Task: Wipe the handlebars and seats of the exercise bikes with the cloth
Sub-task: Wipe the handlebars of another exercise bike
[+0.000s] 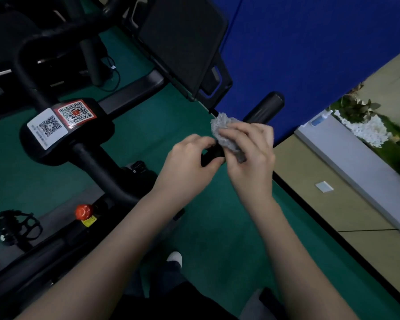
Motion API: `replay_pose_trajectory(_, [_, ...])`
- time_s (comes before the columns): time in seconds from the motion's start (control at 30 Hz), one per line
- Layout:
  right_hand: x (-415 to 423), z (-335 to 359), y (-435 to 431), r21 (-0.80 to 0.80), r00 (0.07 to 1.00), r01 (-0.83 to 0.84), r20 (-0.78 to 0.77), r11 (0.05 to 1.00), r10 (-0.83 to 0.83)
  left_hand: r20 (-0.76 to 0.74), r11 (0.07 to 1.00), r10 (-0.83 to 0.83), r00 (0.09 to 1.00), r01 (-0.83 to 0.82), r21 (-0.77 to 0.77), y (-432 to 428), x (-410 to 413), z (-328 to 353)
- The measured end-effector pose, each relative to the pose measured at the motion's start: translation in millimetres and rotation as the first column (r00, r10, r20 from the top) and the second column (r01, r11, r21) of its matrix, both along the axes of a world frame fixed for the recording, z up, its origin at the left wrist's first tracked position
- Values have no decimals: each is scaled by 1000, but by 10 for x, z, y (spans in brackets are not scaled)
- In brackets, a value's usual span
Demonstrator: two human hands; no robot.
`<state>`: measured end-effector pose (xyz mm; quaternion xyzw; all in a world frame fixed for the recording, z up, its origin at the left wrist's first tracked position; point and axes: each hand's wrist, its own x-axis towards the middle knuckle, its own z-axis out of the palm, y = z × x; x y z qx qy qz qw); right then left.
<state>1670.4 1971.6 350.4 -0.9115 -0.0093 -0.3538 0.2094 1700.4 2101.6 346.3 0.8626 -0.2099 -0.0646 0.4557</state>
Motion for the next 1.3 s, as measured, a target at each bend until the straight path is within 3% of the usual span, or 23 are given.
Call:
replay_pose_trajectory(0.17, [127,229,-99,-91,998,61,-11,994,-62,-34,999,17,999,-18,-36,-2,7,-19])
replay_pose_trajectory(0.33, [121,310,17,-63,943,17,-331,998,-37,-46,997,12,999,-16,-81,3,14,-24])
replay_pose_trajectory(0.53, [359,563,-40,-305,828,-197,-560,932,-8,-103,993,8,995,-20,-114,15,28,-23])
replay_pose_trajectory(0.77, [538,741,-180,-416,867,-92,-481,905,-133,-150,993,-4,989,-14,-121,21,38,-45])
replay_pose_trajectory(1.0, [556,690,-65,-427,775,-238,-625,872,-94,-161,989,3,987,-27,-144,24,47,-32])
replay_pose_trajectory(1.1, [634,782,-186,-514,824,-171,-543,840,-164,-156,991,-6,988,-15,-133,30,42,-32])
replay_pose_trajectory(1.2, [669,848,-306,-486,872,-20,-435,874,-222,-147,994,-23,989,6,-112,32,46,-36])
replay_pose_trajectory(1.3, [533,702,-234,-440,896,-54,-417,896,-151,-141,995,-21,990,7,-97,9,63,-25])
